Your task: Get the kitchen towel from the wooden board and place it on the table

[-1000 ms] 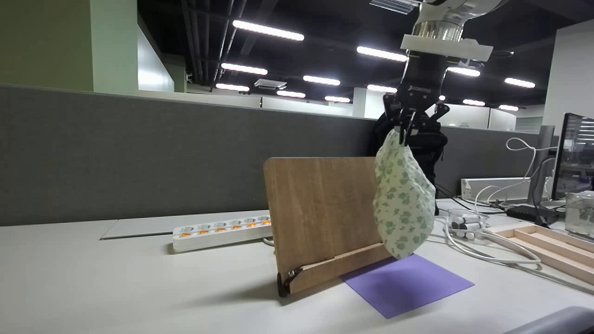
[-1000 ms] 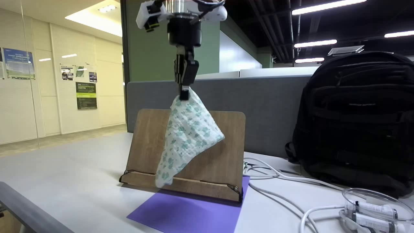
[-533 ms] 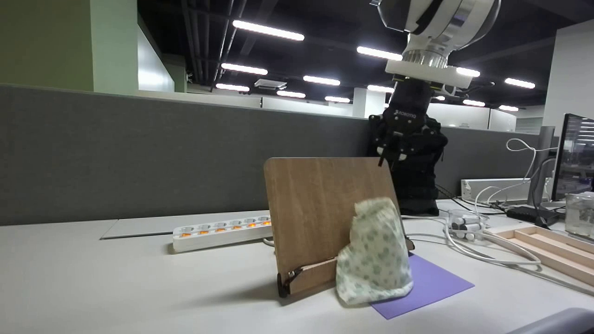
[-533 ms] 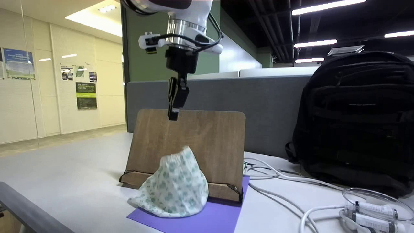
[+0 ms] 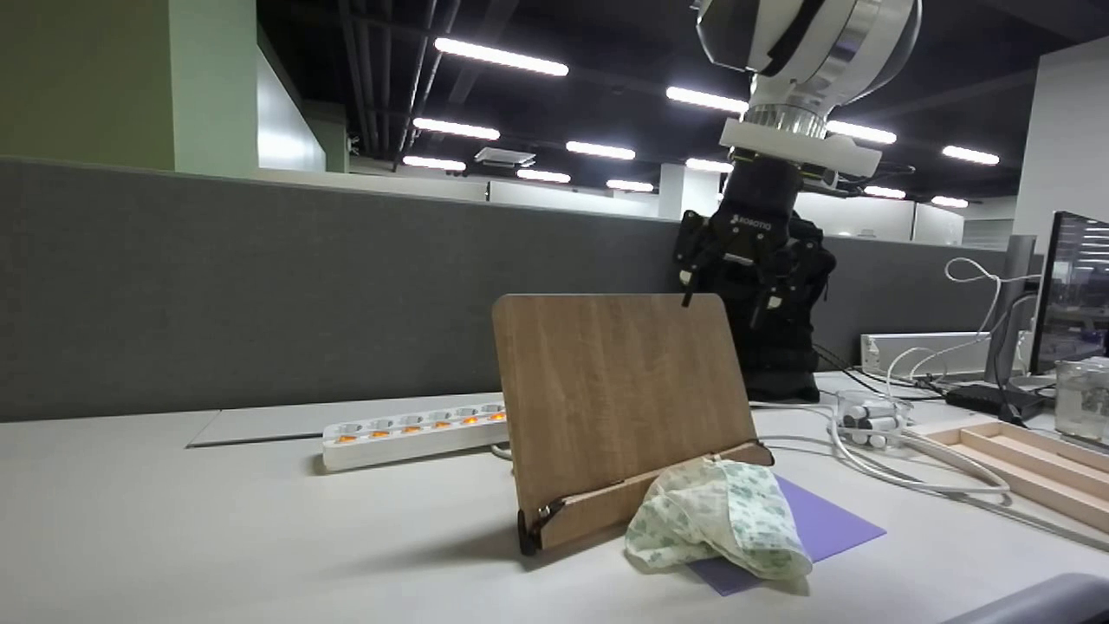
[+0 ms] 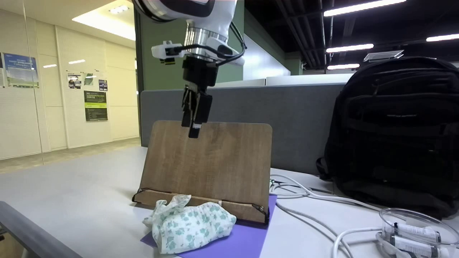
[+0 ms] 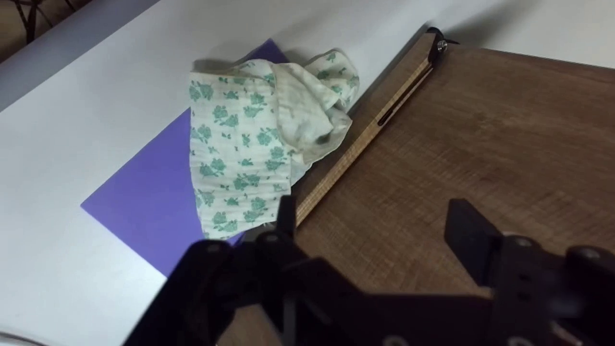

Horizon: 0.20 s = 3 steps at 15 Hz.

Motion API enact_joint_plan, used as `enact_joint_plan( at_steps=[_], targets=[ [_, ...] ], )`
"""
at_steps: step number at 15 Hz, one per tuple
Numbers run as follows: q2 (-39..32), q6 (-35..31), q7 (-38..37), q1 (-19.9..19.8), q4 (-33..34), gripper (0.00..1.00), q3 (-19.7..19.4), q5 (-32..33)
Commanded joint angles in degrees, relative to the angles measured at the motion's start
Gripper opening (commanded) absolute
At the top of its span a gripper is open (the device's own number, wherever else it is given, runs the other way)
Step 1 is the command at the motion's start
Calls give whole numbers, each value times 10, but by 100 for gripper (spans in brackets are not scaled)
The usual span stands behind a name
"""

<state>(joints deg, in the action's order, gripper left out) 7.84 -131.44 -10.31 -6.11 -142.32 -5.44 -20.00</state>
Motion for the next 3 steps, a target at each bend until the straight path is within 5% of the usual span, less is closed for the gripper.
enact_joint_plan(
  at_steps=[1,3],
  targets=[
    [8,10,2,2,9,100,4,40],
    [12,15,7,0,9,100,3,55]
  ],
)
